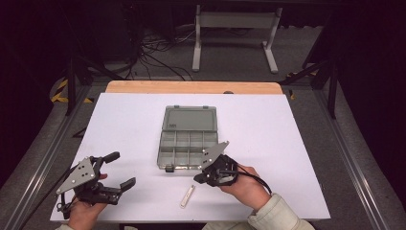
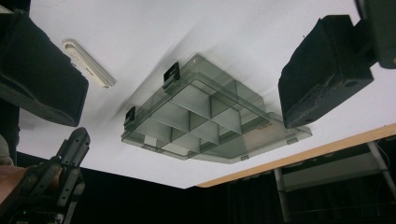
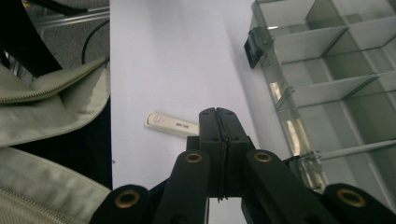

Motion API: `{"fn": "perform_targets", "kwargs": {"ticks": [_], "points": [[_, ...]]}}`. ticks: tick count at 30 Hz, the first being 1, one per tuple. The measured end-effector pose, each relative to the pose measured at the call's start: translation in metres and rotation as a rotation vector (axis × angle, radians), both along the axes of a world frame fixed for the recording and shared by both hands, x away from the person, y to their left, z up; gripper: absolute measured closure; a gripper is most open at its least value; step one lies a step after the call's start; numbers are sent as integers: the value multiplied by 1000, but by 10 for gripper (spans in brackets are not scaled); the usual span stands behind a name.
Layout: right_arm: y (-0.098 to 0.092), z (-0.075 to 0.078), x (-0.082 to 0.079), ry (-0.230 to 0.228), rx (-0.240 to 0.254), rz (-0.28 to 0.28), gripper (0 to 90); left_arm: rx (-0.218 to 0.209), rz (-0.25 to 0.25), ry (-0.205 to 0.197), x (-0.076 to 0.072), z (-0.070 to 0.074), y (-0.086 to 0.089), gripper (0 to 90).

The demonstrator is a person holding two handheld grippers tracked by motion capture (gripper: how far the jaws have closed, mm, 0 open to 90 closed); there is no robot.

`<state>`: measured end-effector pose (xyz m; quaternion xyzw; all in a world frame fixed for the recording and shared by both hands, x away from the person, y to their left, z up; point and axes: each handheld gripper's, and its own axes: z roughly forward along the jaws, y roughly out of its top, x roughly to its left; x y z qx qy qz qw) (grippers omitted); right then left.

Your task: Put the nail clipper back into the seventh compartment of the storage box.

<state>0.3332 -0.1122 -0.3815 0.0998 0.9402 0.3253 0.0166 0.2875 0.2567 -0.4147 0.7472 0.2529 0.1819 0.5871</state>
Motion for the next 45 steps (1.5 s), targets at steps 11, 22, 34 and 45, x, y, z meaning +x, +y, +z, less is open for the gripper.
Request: {"fn": "perform_targets", "kwargs": {"ticks": [11,22,34,45], "points": [[10,-17,-8,37,-74,60,900,5,-4,-1,0,0,0,25],[20,-32,-14,53,-116,116,900,7,-4,-1,0,0,0,25],[27,-45,-19,105,-168,146,900,8,-3,-1,0,0,0,25],[33,-51,-20,94,-158,161,900,7,-2,0,0,0,0,25]]}}
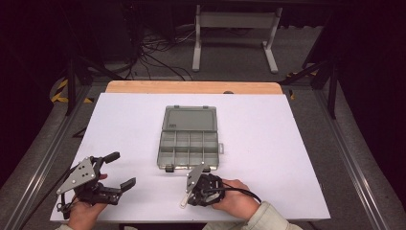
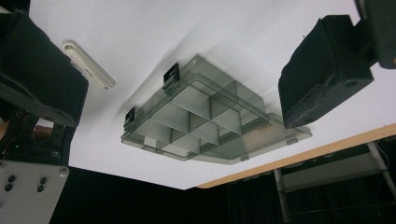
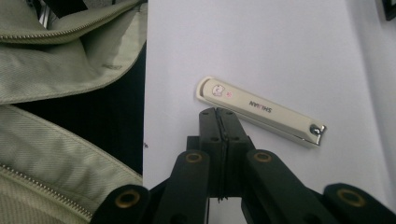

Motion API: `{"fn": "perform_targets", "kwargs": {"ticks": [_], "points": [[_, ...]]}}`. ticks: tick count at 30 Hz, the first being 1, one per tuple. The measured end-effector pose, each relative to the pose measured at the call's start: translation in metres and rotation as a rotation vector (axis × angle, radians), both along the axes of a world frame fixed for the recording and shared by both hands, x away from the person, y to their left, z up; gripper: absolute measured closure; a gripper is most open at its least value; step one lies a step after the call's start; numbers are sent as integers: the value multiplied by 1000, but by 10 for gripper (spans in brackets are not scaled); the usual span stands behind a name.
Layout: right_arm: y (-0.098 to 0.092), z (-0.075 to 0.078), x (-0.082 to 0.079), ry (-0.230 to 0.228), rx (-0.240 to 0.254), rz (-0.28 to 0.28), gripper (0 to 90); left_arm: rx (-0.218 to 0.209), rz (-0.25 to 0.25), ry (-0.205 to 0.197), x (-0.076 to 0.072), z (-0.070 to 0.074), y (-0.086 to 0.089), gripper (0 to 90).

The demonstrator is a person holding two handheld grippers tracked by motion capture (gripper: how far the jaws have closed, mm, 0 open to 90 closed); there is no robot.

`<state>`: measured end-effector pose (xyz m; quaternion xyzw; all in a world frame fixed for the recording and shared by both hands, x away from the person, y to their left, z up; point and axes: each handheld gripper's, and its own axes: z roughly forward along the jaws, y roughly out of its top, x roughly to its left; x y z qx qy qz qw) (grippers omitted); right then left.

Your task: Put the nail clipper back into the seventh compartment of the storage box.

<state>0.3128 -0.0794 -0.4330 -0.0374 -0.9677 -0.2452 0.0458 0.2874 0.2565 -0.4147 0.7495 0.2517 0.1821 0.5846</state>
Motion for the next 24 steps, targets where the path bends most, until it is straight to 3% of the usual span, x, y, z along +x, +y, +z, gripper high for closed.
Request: {"fn": "perform_targets", "kwargs": {"ticks": [11,24], "points": [[9,-5,-2,-8,3,26,900,3,0,-4,0,0,1,25],[18,-7,-1,-33,28,6,900,-1,2,-2,0,0,0,25]]}}
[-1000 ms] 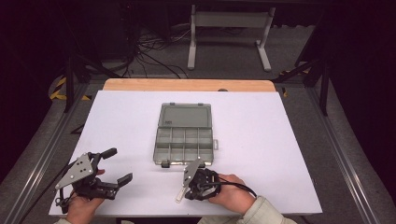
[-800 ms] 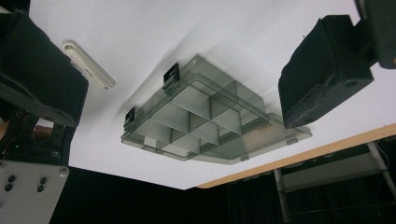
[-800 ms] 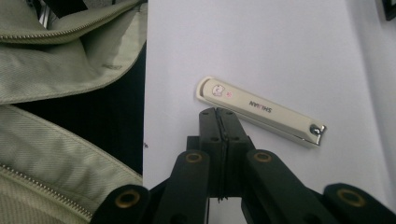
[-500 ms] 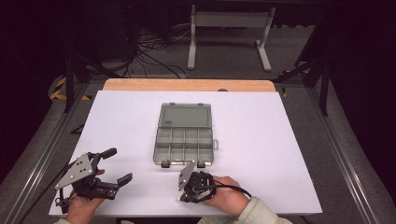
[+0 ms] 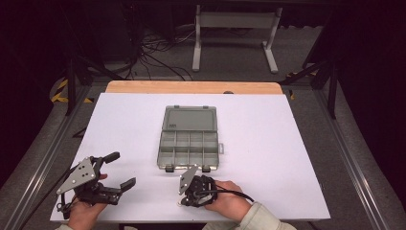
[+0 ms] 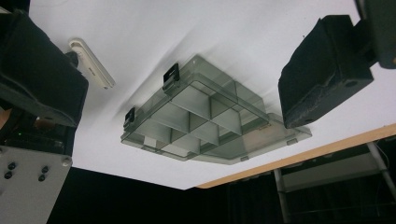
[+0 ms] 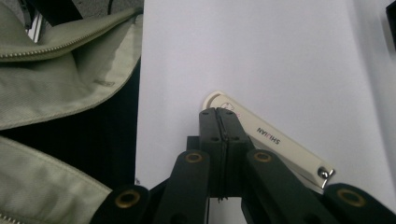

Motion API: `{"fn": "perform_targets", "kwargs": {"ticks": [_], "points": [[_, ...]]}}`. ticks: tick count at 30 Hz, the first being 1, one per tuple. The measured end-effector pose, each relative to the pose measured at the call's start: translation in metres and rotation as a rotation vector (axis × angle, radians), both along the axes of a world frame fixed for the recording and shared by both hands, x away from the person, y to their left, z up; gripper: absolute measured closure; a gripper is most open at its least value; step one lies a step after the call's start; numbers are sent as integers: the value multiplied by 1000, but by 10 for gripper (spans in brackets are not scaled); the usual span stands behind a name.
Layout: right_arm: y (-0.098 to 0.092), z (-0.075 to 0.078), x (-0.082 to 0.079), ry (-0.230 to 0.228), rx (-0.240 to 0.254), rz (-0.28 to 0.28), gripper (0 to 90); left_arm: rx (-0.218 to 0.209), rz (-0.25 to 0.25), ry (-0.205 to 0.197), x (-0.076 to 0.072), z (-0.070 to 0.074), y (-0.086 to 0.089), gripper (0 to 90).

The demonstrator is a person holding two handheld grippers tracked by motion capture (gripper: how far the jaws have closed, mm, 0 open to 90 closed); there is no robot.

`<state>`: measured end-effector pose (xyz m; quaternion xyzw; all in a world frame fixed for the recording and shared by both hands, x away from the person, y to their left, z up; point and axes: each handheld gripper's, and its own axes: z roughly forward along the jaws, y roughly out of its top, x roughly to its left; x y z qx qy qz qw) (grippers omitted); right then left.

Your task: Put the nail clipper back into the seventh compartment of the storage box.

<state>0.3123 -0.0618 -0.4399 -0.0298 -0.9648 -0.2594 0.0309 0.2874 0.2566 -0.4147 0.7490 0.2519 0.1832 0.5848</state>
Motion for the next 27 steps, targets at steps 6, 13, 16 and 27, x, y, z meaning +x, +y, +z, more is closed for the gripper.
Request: {"fn": "perform_targets", "kwargs": {"ticks": [6,13,16,27], "points": [[6,-1,-1,-11,8,-9,900,-1,-1,0,0,0,0,25],[12,-2,1,-19,19,-36,900,0,-1,0,0,0,0,25],[14,-2,3,-20,26,-45,900,2,1,-1,0,0,0,25],[22,-3,11,-45,43,-83,900,1,0,-3,0,0,0,26]]}}
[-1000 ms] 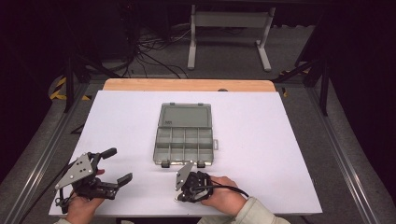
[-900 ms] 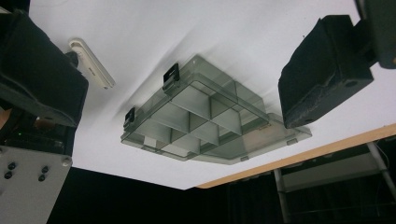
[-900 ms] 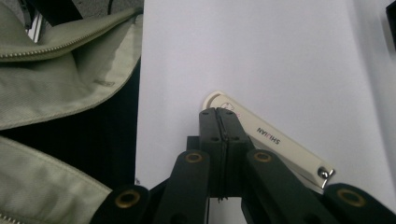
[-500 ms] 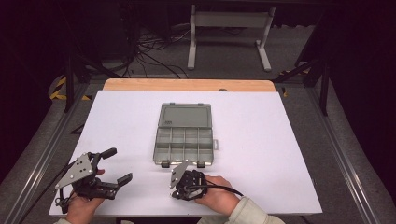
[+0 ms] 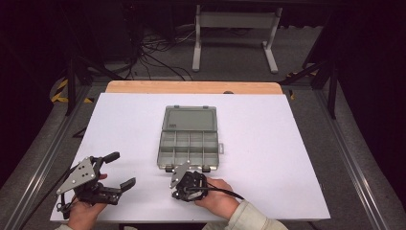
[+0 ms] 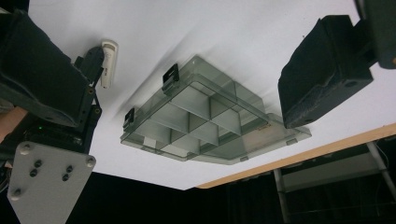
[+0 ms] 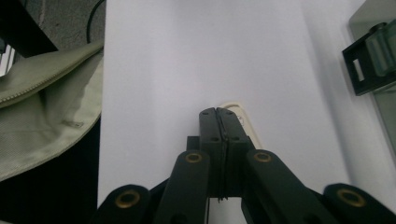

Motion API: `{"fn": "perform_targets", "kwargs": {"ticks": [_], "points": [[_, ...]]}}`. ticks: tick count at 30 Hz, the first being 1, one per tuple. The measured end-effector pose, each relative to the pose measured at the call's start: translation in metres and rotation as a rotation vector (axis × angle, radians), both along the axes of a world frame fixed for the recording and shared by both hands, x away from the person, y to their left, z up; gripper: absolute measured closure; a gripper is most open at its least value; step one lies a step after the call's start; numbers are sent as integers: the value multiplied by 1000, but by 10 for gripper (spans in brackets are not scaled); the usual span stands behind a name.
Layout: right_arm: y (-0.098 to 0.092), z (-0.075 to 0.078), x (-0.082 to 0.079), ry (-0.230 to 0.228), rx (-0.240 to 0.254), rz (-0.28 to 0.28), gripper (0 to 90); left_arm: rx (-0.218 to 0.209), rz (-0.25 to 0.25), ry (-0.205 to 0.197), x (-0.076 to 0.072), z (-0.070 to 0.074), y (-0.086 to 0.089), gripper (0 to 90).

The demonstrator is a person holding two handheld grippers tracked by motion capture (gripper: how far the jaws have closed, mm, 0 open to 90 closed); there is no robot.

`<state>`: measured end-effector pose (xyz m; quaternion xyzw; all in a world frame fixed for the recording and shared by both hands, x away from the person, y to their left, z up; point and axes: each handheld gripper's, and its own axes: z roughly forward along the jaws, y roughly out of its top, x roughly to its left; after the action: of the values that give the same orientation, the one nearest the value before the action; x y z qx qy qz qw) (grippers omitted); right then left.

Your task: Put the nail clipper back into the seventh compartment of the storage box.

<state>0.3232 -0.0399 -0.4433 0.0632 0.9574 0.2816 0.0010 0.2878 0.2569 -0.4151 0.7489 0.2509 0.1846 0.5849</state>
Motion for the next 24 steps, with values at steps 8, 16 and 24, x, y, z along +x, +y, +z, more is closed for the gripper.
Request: {"fn": "perform_targets", "kwargs": {"ticks": [8,16,24], "points": [[2,-1,7,4,15,-32,900,-1,0,0,0,0,0,26],[2,-2,10,8,22,-56,900,0,0,-1,0,0,0,26],[2,-2,11,1,28,-59,900,-1,-1,0,0,0,0,26]]}}
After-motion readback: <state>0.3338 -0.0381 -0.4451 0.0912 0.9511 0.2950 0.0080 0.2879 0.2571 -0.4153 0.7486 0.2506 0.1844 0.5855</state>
